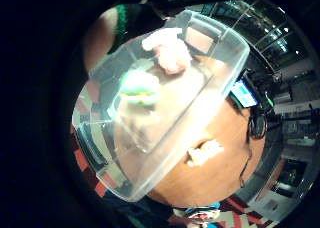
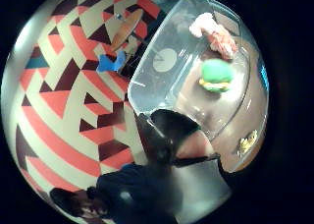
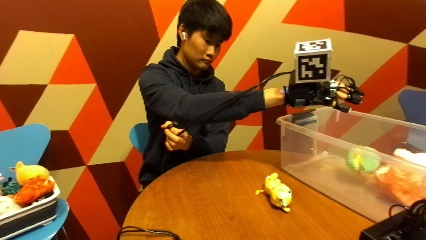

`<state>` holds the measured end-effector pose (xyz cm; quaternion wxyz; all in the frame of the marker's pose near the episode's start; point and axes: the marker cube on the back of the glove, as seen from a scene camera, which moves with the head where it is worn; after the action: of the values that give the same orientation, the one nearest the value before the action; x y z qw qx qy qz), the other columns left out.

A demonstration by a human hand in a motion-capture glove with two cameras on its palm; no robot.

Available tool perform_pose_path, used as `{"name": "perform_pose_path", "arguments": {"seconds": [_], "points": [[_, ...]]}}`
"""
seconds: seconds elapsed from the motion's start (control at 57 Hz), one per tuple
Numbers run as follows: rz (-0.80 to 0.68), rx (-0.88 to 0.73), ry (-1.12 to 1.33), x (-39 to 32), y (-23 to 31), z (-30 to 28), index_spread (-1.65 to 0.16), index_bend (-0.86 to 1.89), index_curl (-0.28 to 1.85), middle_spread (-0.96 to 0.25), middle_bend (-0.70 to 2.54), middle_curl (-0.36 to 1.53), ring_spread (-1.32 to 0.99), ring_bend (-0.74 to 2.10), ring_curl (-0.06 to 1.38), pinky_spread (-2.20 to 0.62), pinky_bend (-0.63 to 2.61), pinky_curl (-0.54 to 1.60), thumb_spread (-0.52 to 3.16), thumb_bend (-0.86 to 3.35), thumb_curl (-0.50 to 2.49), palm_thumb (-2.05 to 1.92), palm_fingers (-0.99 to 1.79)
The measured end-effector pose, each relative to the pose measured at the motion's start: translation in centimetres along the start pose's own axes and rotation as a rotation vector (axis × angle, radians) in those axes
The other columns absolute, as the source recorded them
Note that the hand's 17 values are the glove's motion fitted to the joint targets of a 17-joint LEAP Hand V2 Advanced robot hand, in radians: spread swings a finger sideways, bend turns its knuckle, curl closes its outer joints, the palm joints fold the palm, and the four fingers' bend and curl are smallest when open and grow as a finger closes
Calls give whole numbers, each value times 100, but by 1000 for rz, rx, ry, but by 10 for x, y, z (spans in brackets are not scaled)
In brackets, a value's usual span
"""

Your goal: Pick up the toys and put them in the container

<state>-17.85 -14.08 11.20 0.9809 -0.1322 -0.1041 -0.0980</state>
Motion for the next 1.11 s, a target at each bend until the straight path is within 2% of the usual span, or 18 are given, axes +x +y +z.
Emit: {"name": "perform_pose_path", "arguments": {"seconds": [0.053,0.123,0.211,0.281,0.386,0.474,0.561,0.737,0.807,0.86,0.93,1.0,1.105], "points": [[53,48,-31,17,6,-19,-26,22,51,-5,27,60,-10,42,34,-6,90,46,110,-5,53,13,-30],[33,86,-5,22,25,-30,-25,18,49,-4,24,57,-7,33,31,-2,81,42,117,-3,49,10,-19],[98,118,61,43,53,-44,-25,15,47,-3,25,56,-6,35,30,0,74,39,128,0,46,11,-4],[247,123,146,73,76,-54,-24,14,45,-3,27,56,-6,40,31,1,73,38,135,1,43,13,3],[479,69,243,127,102,-56,-19,37,51,-1,15,51,-4,32,29,1,70,36,141,1,41,14,7],[635,-7,260,161,118,-40,-16,53,56,1,12,48,-1,23,27,2,70,37,140,-2,39,10,2],[723,-89,284,184,127,-9,-13,66,60,3,13,44,1,18,26,2,66,36,134,-4,36,3,1],[815,-293,375,201,130,71,-10,92,64,3,19,42,3,15,22,3,56,32,126,-4,33,-4,12],[823,-329,360,201,129,98,-8,106,67,3,20,42,3,12,20,3,52,31,123,-5,32,-6,15],[803,-305,336,197,127,111,-8,116,68,2,22,43,3,10,17,3,48,30,122,-4,31,-5,18],[760,-256,380,193,123,114,-6,120,68,1,34,46,1,11,15,2,44,29,134,15,38,27,24],[723,-217,399,190,120,108,-7,122,70,-4,52,52,-1,12,12,1,39,28,126,30,49,59,31],[661,-119,282,177,115,83,-7,122,71,-9,64,56,-5,13,10,0,38,29,115,28,54,65,30]]}}
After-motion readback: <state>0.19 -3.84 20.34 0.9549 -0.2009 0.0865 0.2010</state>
